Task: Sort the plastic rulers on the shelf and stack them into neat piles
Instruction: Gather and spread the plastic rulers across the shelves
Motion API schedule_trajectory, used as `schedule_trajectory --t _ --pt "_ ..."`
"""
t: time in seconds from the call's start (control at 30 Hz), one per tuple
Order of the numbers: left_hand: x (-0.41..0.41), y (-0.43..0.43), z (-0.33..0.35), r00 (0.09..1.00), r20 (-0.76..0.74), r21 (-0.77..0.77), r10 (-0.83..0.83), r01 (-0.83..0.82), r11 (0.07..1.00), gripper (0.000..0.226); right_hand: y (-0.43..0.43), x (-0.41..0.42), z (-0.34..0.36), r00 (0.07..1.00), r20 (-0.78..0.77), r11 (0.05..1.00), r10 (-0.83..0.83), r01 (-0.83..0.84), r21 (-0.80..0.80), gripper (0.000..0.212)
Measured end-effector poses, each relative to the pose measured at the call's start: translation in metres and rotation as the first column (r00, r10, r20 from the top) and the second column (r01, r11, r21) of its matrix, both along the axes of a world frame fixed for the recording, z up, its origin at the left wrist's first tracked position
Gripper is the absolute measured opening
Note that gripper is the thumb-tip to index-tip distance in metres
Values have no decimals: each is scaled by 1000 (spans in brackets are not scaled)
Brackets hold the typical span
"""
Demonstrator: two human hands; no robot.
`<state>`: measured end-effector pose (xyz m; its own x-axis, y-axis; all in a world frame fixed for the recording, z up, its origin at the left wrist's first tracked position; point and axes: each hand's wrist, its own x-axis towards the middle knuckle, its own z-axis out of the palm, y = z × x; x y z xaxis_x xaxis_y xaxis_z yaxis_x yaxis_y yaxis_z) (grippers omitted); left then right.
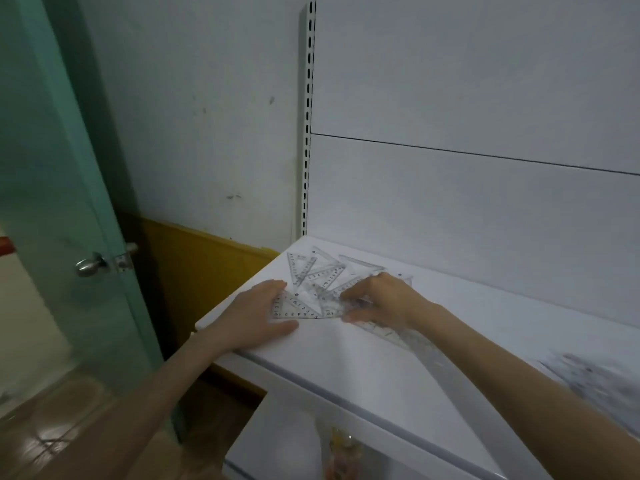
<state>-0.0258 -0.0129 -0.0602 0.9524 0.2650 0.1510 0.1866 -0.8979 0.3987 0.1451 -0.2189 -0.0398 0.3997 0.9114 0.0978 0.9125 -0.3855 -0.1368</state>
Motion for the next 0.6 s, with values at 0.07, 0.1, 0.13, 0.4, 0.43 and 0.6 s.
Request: schedule_trajectory --t 0.07,0.1,0.13,0.4,0.43,0.6 --pt "6 3 -2 1000 -12 -15 -4 4 1000 77 1 -4 -1 993 90 997 79 -80 3 46" --pt "7 4 -1 1000 -2 -12 2 -2 1000 76 2 -6 -2 983 137 992 121 -124 7 44" --pt "7 5 0 1000 13 -4 13 -13 1000 74 2 -7 -4 969 189 987 156 -163 18 42" --pt "-4 8 10 999 23 73 -35 33 997 58 2 -24 -9 939 274 961 207 -248 125 19" --pt "-5 9 10 999 19 75 -45 43 996 55 2 -25 -8 951 234 963 201 -236 132 22" --pt "-11 7 12 990 52 136 -132 124 983 43 -4 -33 -3 941 298 945 161 -235 230 36"
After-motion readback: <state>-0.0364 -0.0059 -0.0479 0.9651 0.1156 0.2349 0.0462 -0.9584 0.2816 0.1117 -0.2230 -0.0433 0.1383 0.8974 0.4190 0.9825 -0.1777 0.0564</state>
